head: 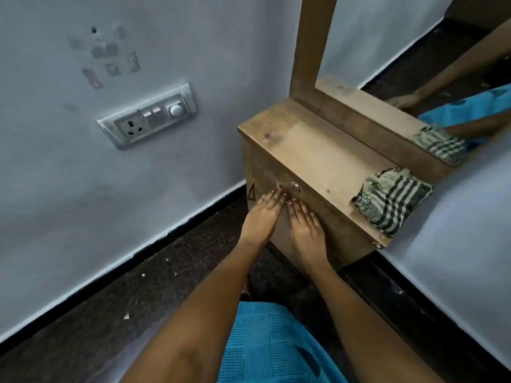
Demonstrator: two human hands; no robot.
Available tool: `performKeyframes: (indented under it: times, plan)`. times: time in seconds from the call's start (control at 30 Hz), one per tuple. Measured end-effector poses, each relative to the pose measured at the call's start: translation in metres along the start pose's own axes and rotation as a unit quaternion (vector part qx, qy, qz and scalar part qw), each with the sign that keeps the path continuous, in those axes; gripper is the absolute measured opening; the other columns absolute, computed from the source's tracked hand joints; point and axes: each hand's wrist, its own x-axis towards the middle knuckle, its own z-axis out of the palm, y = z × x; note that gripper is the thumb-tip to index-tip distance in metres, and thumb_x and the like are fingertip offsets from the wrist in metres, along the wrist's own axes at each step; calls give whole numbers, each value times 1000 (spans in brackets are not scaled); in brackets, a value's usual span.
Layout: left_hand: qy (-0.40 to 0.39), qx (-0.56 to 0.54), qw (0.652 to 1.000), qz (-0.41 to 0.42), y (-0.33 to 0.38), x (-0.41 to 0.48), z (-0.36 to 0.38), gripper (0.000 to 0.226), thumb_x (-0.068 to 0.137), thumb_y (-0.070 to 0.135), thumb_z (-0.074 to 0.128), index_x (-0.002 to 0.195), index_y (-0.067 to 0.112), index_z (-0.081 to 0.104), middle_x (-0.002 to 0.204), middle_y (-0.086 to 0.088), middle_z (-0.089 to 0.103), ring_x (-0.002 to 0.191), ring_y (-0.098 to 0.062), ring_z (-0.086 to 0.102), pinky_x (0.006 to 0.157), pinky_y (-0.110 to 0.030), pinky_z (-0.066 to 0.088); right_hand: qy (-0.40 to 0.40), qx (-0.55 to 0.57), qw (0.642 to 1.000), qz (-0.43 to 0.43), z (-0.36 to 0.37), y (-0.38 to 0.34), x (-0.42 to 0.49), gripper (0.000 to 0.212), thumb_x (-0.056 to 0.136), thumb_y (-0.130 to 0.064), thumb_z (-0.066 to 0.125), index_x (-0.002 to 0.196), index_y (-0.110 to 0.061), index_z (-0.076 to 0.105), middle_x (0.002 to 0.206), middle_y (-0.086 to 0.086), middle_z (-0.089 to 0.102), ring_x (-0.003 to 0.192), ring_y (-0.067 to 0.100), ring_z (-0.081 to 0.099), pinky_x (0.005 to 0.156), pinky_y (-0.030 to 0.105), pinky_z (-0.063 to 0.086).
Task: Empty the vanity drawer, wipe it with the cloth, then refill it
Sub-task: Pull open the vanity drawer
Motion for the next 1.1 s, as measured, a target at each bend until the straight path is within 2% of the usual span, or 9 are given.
performKeyframes:
  times: [0.07, 0.17, 0.23, 0.3, 0.37, 0.47, 0.67, 0.9, 1.1]
  plan:
    - [-2, -34, 999, 0, 1, 10, 2, 52, 94, 3, 31, 145, 10, 22, 155, -7, 20, 143, -16, 16, 116, -25, 11, 6, 13, 1000, 9, 0, 6, 10, 36, 74, -8, 43, 95, -9, 73, 96, 3, 74, 88, 15, 70, 73, 24, 55]
    - [-1, -81, 997, -13, 1, 20, 7, 47, 93, 4, 38, 139, 13, 37, 151, -3, 31, 139, -15, 27, 108, -21, 25, 12, -1, 1000, 19, 4, 8, 15, 37, 72, -9, 39, 83, -14, 74, 82, -1, 74, 77, 13, 70, 64, 20, 55]
    - [5, -91, 996, -20, 0, 24, 8, 41, 92, 5, 42, 132, 12, 46, 145, -3, 39, 134, -16, 36, 102, -22, 28, -13, -19, 999, 34, 2, 4, 20, 29, 72, -11, 45, 74, -18, 74, 73, -6, 72, 71, 9, 69, 59, 17, 53]
    - [2, -93, 995, -22, -3, 30, 6, 36, 90, 6, 44, 126, 9, 53, 139, -5, 47, 129, -18, 41, 99, -25, 36, -29, -42, 998, 40, 0, 0, 26, 11, 67, -11, 66, 64, -20, 71, 67, -8, 70, 67, 7, 67, 52, 16, 49]
    - [-8, -97, 995, -13, -6, 33, 3, 35, 89, 6, 46, 122, 6, 56, 134, -9, 51, 126, -20, 44, 100, -27, 38, -57, -21, 996, 60, -4, -4, 29, 15, 56, -16, 83, 60, -21, 69, 66, -8, 70, 66, 6, 68, 47, 15, 48]
    - [-11, -105, 994, -8, -11, 27, -1, 33, 85, 4, 50, 117, 5, 59, 128, -10, 56, 122, -20, 47, 98, -28, 40, -69, -11, 994, 85, -11, -10, 28, 22, 50, -24, 88, 57, -22, 68, 65, -11, 69, 64, 3, 67, 41, 13, 44]
    - [-3, -132, 991, -16, -20, -2, -10, 30, 82, -1, 55, 111, 5, 63, 119, -9, 61, 114, -19, 52, 95, -29, 43, -62, 2, 996, 63, -22, -32, 14, 21, 52, -25, 87, 57, -21, 66, 66, -7, 69, 59, 6, 66, 41, 16, 45]
    - [4, -162, 986, -33, -40, -54, -15, 29, 82, -2, 54, 109, 4, 64, 118, -11, 61, 115, -20, 52, 94, -16, 33, -63, -17, 997, 28, -31, -74, -15, 20, 51, -24, 87, 61, -22, 70, 73, -9, 71, 63, 1, 65, 44, 14, 46]
    - [0, -169, 985, -38, -61, -103, -14, 28, 81, -1, 59, 108, 6, 66, 116, -9, 63, 112, -20, 54, 96, -24, 42, -90, -5, 996, 1, -41, -113, -41, 30, 39, -29, 90, 62, -23, 71, 75, -9, 71, 65, 2, 66, 44, 14, 47]
